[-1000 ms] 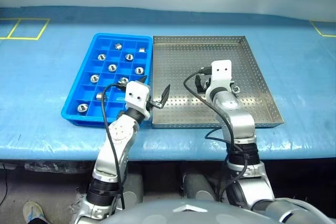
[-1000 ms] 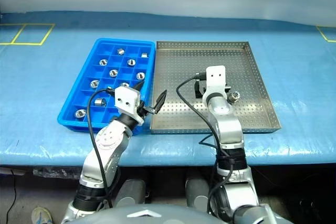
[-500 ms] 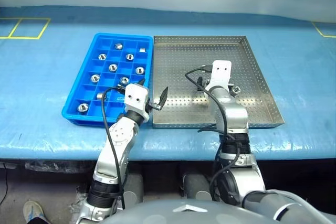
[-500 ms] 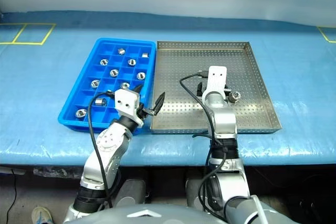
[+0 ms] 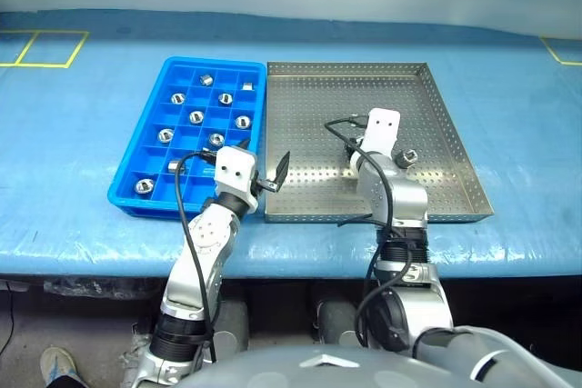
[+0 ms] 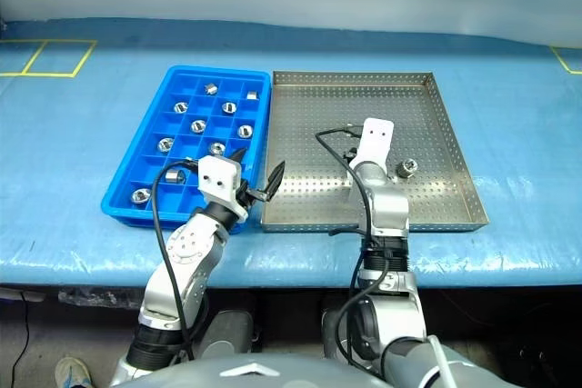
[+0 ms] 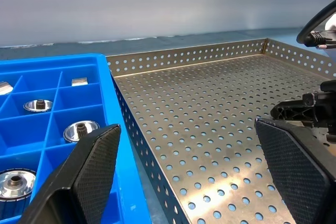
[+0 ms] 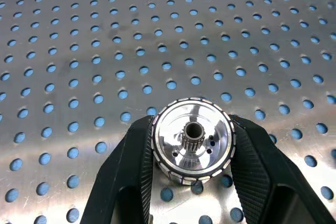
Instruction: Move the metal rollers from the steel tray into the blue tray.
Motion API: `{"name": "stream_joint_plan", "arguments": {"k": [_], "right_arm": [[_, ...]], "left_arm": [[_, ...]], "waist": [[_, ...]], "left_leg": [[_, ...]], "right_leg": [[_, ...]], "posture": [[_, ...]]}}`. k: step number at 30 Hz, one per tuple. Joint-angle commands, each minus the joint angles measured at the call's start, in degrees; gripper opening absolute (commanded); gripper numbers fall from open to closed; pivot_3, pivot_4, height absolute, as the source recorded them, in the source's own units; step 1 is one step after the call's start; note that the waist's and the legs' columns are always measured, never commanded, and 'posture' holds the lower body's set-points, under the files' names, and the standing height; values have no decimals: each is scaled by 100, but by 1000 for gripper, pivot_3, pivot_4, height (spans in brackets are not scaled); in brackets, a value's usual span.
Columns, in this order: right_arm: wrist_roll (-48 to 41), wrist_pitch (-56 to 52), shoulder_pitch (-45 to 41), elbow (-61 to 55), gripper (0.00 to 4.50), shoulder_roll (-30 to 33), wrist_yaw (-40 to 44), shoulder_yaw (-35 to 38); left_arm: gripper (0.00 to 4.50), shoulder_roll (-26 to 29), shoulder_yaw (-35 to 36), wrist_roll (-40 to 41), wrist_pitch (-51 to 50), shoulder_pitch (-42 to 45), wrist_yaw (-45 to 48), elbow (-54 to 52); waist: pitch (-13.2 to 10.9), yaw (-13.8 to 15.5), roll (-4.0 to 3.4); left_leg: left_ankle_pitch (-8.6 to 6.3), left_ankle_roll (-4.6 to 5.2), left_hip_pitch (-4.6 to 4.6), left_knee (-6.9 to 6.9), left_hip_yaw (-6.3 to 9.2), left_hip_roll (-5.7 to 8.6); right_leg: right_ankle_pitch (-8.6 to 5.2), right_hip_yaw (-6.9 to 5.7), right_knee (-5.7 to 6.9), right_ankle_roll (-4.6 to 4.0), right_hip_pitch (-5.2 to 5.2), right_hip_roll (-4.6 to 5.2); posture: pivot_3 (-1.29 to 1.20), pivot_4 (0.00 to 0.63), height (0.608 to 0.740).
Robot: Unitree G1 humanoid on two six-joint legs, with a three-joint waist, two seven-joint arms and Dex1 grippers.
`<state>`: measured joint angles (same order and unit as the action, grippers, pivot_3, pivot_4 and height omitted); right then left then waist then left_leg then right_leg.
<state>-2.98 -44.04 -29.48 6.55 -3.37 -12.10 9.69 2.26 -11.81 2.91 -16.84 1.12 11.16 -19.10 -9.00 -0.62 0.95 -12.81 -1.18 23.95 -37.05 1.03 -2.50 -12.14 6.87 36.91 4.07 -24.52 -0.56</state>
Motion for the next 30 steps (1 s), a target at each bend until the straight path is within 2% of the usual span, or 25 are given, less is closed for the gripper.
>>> {"name": "stream_joint_plan", "arguments": {"k": [1, 7, 15, 22, 30], "right_arm": [[-640, 691, 109, -503, 1709, -122, 1077, -244], [-807, 1290, -64, -304, 1709, -109, 2037, -782], [-587, 1665, -658, 546, 1709, -113, 3096, -1856], [-800, 1094, -1001, 1053, 1709, -258, 3870, -2185], [-738, 880, -1028, 1011, 1709, 51, 4898, -2788]], "left_arm": [[4500, -54, 53, 25, 162, -50, -100, -364], [4500, 25, 334, -151, 123, -358, -471, -627], [4500, -57, 593, -236, 119, -1306, -972, -1442], [4500, -205, 585, -366, 181, -2095, -1299, -1968], [4500, -194, 498, -526, 310, -2679, -1421, -2140]], "waist": [[0, -5, 0], [-3, 45, -5], [-3, 403, -4], [-5, 942, -2], [-6, 1612, -2]], "left_leg": [[0, 0, -1, 1, -1, 0], [-1, 1, -4, 8, 6, -6], [-1, 1, -2, 6, 4, -3], [-1, 0, -1, 10, 9, -6], [-6, -8, 14, 9, 8, -6]], "right_leg": [[0, 0, 0, 1, 0, 0], [0, -4, 7, 1, -2, -6], [-3, -5, 0, -4, -1, -2], [-25, -17, -1, -39, -5, -2], [-30, -25, -7, -43, -27, 0]], "posture": [[182, 150, 740], [270, 150, 740], [441, 150, 740], [584, 150, 740], [635, 150, 740]]}}
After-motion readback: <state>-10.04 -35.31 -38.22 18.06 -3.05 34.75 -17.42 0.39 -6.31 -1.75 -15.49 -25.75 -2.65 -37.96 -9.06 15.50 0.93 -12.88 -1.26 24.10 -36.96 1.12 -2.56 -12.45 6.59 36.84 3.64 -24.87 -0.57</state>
